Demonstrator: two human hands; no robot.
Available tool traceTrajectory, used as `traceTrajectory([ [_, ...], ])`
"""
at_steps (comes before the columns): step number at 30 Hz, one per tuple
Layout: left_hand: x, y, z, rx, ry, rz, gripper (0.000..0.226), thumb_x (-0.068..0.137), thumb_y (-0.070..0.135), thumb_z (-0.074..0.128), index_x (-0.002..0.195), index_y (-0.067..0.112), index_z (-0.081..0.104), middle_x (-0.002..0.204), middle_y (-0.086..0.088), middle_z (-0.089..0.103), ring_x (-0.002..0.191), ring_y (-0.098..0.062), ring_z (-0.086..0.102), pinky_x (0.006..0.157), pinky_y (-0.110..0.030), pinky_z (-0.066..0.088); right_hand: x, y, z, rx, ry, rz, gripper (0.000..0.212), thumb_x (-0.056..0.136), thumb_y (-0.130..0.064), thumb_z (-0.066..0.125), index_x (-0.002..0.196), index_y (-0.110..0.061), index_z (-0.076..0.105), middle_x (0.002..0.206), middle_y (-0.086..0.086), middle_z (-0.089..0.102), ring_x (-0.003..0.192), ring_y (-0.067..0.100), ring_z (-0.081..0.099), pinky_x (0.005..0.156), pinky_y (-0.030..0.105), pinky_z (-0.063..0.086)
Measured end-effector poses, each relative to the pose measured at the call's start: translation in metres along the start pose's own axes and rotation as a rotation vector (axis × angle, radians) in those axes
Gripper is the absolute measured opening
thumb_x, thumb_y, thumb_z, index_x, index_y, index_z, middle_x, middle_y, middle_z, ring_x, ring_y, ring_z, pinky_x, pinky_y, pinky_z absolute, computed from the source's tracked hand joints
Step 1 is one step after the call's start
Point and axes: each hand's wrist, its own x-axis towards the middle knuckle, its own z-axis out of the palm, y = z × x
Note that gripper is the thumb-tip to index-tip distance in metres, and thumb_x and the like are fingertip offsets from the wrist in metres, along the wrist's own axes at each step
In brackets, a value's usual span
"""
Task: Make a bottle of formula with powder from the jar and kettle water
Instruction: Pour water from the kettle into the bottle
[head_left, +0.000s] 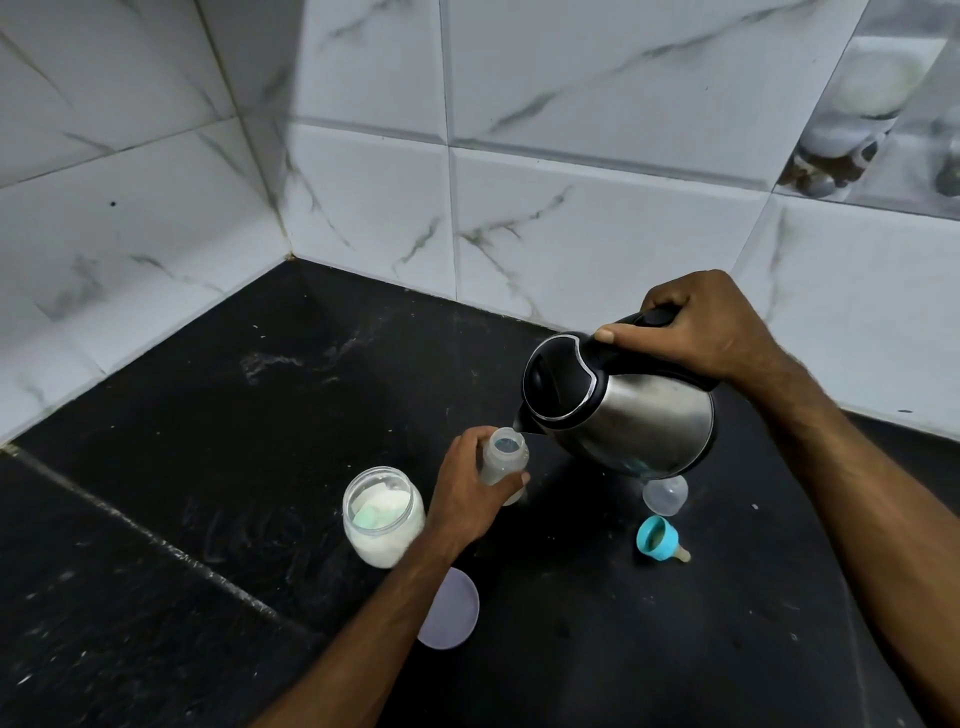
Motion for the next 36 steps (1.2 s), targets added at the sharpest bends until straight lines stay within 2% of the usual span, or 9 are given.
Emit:
traceTrajectory([
  [6, 0.0009, -0.0013, 0.0011, 0.017, -0.011, -0.002, 0.058, 0.073, 0.026, 0.083, 0.121, 0.025, 0.052, 0.122, 0.005, 0.057, 0.110, -0.012, 0.057, 0.099, -0.036, 0.049, -0.0005, 0.0002, -0.0009, -0.015, -0.002, -0.017, 0.082, 0.056, -0.085, 0.066, 0.049, -0.006, 0.048, 0.046, 0.006, 0.034, 0.047, 0.013, 0.029, 0.050, 0.031, 0.027],
  [11, 0.0013, -0.0005, 0.0018, 0.021, -0.023, 0.010, 0.056, 0.073, 0.026, 0.083, 0.120, 0.026, 0.052, 0.121, 0.004, 0.058, 0.109, -0.011, 0.057, 0.098, -0.034, 0.049, -0.0014, -0.0016, -0.0018, -0.023, -0.008, -0.009, 0.081, 0.056, -0.086, 0.065, 0.048, -0.007, 0.047, 0.045, 0.002, 0.033, 0.047, 0.014, 0.029, 0.050, 0.030, 0.027],
  [17, 0.0019, -0.0002, 0.0039, 0.036, -0.028, 0.014, 0.056, 0.073, 0.025, 0.083, 0.120, 0.026, 0.052, 0.120, 0.006, 0.057, 0.108, -0.008, 0.057, 0.097, -0.032, 0.049, -0.0006, -0.0022, -0.0002, -0.045, -0.020, -0.016, 0.094, 0.051, -0.097, 0.054, 0.054, -0.003, 0.054, 0.050, 0.016, 0.046, 0.049, 0.016, 0.035, 0.050, 0.031, 0.031],
  [24, 0.0024, -0.0002, 0.0053, 0.049, -0.035, 0.006, 0.057, 0.075, 0.024, 0.082, 0.123, 0.022, 0.051, 0.123, 0.003, 0.058, 0.112, -0.011, 0.056, 0.099, -0.031, 0.047, -0.0003, -0.0042, -0.0011, -0.088, -0.024, -0.036, 0.093, 0.051, -0.098, 0.052, 0.054, -0.005, 0.056, 0.052, 0.015, 0.050, 0.055, 0.032, 0.047, 0.051, 0.033, 0.034],
  [28, 0.0030, -0.0010, 0.0052, 0.056, -0.040, 0.003, 0.058, 0.074, 0.024, 0.082, 0.123, 0.023, 0.051, 0.123, 0.003, 0.058, 0.112, -0.010, 0.055, 0.099, -0.030, 0.046, -0.0009, -0.0065, -0.0012, -0.098, -0.032, -0.040, 0.096, 0.051, -0.099, 0.051, 0.056, -0.003, 0.055, 0.053, 0.016, 0.050, 0.056, 0.033, 0.048, 0.051, 0.039, 0.039],
  [31, 0.0023, -0.0026, 0.0048, 0.049, -0.037, 0.014, 0.057, 0.073, 0.024, 0.083, 0.121, 0.024, 0.052, 0.121, 0.005, 0.058, 0.111, -0.009, 0.056, 0.097, -0.029, 0.047, -0.0019, -0.0076, -0.0024, -0.098, -0.034, -0.038, 0.093, 0.051, -0.098, 0.051, 0.054, -0.005, 0.055, 0.052, 0.015, 0.050, 0.053, 0.029, 0.044, 0.052, 0.040, 0.040],
  [36, 0.0019, -0.0037, 0.0055, 0.050, -0.048, 0.008, 0.056, 0.074, 0.023, 0.082, 0.121, 0.023, 0.052, 0.121, 0.005, 0.059, 0.110, -0.010, 0.056, 0.097, -0.028, 0.047, -0.0026, -0.0072, -0.0021, -0.123, -0.043, -0.036, 0.087, 0.053, -0.095, 0.053, 0.053, -0.008, 0.055, 0.050, 0.012, 0.051, 0.055, 0.031, 0.049, 0.052, 0.042, 0.042],
])
